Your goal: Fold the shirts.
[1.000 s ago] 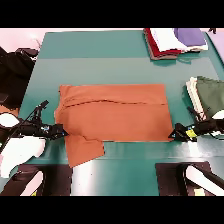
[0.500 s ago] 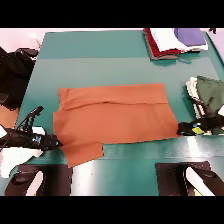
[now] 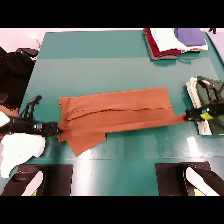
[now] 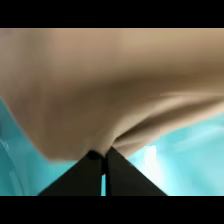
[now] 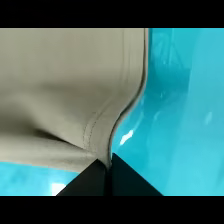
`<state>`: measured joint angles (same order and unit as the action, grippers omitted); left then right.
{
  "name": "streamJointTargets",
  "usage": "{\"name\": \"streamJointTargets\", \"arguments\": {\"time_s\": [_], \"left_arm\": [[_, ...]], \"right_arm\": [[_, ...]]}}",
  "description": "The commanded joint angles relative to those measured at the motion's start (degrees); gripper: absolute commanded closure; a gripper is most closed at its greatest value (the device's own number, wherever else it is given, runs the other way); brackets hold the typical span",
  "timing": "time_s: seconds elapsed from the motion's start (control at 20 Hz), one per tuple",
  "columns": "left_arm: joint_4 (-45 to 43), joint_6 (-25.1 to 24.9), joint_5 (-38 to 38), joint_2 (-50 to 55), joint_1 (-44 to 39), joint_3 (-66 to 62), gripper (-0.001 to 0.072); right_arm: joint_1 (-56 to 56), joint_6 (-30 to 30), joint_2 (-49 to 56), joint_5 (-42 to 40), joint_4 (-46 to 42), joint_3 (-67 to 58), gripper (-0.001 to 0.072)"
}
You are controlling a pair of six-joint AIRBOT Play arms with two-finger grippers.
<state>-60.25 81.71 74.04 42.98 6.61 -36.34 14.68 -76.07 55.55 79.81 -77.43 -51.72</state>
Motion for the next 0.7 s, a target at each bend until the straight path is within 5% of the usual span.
{"name": "streamJointTargets", "arguments": {"time_s": [0.0, 0.3, 0.55, 0.6, 0.65], "left_arm": [[-0.2, -2.8, -10.5, 13.1, 0.0, -8.7, 0.0686], [3.8, -5.8, -15.1, 32.0, 0.0, -22.6, 0.0685], [5.4, -5.7, -19.6, 34.9, 0.0, -24.5, 0.0682], [5.4, -5.6, -19.6, 34.9, 0.0, -25.0, 0.0546], [5.4, -4.7, -19.6, 34.9, 0.0, -25.6, 0.0297]], "right_arm": [[-0.7, -0.5, 11.8, -2.3, 2.2, -8.5, 0.0694], [-6.3, -2.5, 26.9, -4.4, 3.0, -21.0, 0.0694], [-8.4, -2.4, 34.2, -4.9, 5.1, -29.4, 0.0689], [-7.9, -1.5, 34.7, -5.4, 7.4, -30.2, 0.0662], [-7.0, -0.7, 34.9, -6.3, 10.2, -30.7, 0.0476]]}}
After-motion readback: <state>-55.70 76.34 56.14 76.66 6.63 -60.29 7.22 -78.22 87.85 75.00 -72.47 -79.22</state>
